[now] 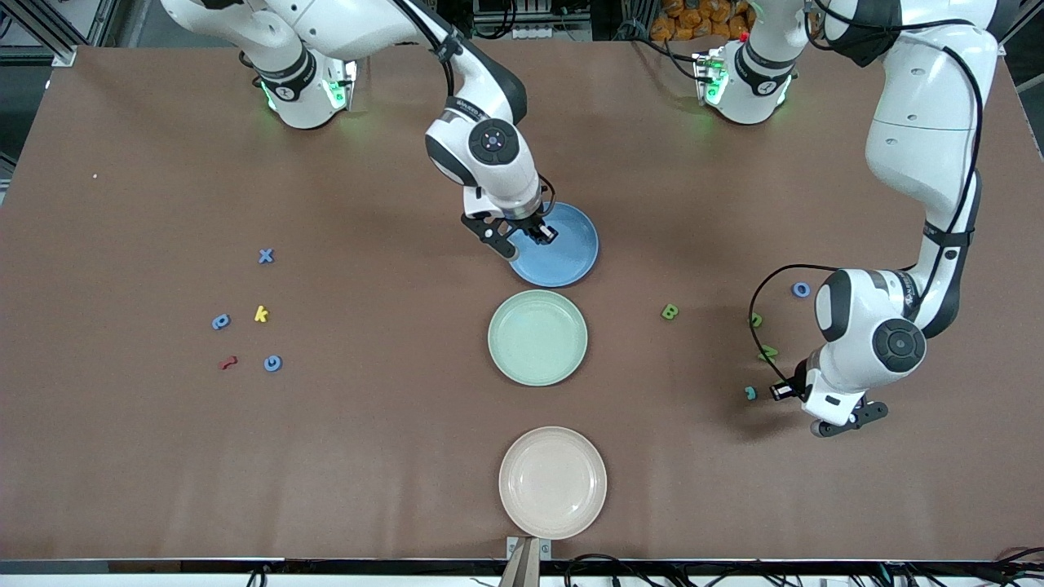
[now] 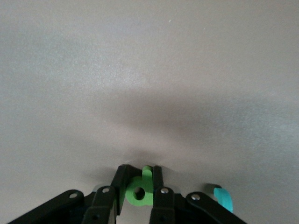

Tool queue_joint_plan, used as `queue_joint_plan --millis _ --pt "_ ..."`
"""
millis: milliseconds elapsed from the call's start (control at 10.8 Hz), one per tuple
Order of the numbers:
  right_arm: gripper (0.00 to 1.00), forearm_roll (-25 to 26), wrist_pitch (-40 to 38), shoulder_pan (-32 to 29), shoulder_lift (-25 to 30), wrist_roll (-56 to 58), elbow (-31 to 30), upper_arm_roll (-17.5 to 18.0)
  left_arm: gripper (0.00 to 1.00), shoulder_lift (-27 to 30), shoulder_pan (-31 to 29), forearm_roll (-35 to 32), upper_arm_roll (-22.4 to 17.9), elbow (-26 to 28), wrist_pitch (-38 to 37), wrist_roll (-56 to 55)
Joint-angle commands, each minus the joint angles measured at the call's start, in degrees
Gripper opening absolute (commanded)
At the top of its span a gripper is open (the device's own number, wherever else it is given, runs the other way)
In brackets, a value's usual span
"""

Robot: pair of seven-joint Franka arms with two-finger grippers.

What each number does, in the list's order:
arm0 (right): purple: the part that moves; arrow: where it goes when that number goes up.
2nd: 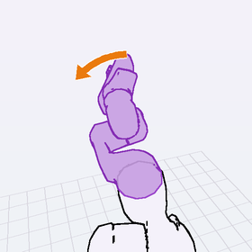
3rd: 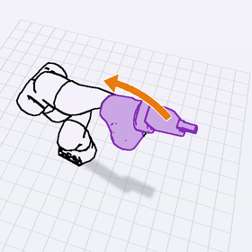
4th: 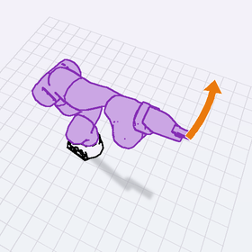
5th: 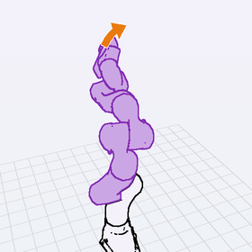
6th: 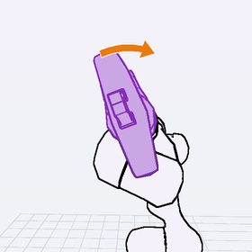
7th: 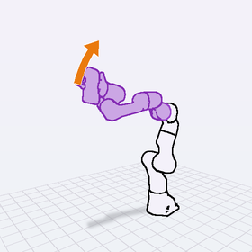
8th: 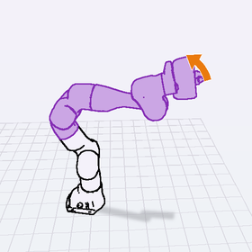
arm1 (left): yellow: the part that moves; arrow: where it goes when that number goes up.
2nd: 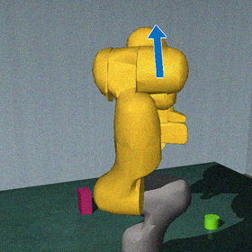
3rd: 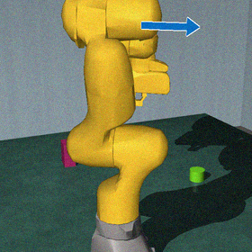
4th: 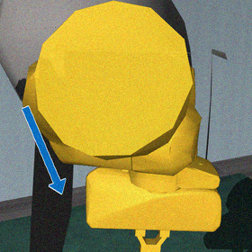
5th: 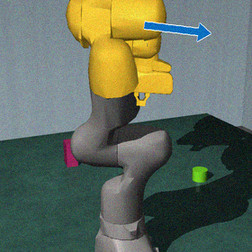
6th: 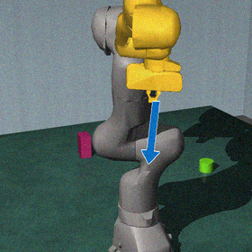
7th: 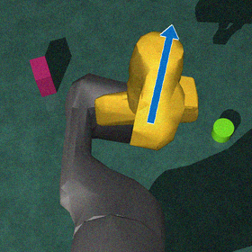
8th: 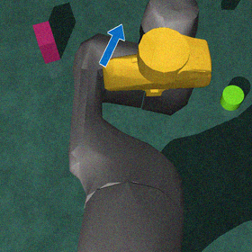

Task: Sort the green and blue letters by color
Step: 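Carry the blue m onto the blue plate and open the right gripper, then place the green d on the green plate while the right gripper grasps blue d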

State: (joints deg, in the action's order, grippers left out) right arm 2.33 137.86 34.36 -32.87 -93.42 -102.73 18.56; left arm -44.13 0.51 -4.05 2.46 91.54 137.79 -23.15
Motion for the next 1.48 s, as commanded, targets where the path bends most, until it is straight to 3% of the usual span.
queue_joint_plan --millis 0,277,461,646,1107,1383 --pt "1.0 7.6 -1.3 1.1 -2.6 -4.7 2.8 -0.2 0.0 2.2 1.2 -1.8 -0.2 0.0 -0.1 -3.5" --pt "1.0 8.7 -9.6 -4.9 -1.1 -2.6 7.0 0.2 0.0 6.1 2.6 -1.8 0.2 0.3 -5.5 -5.7" --pt "1.0 8.6 -14.0 -15.0 2.9 8.6 6.7 3.7 0.0 6.6 6.5 -1.8 0.2 0.6 -8.3 -11.4" --pt "1.0 8.1 -19.1 -23.2 6.0 23.0 6.6 3.8 0.0 6.7 12.7 -1.8 0.2 0.4 -10.9 -21.3" --pt "1.0 9.0 -19.6 -40.8 7.7 57.0 4.1 3.5 0.0 6.3 27.3 -1.1 0.2 0.0 -11.5 -42.3" --pt "0.98 10.5 -15.8 -48.8 5.9 70.9 3.1 3.3 0.0 5.4 31.2 0.3 0.7 -0.5 -10.8 -47.4"
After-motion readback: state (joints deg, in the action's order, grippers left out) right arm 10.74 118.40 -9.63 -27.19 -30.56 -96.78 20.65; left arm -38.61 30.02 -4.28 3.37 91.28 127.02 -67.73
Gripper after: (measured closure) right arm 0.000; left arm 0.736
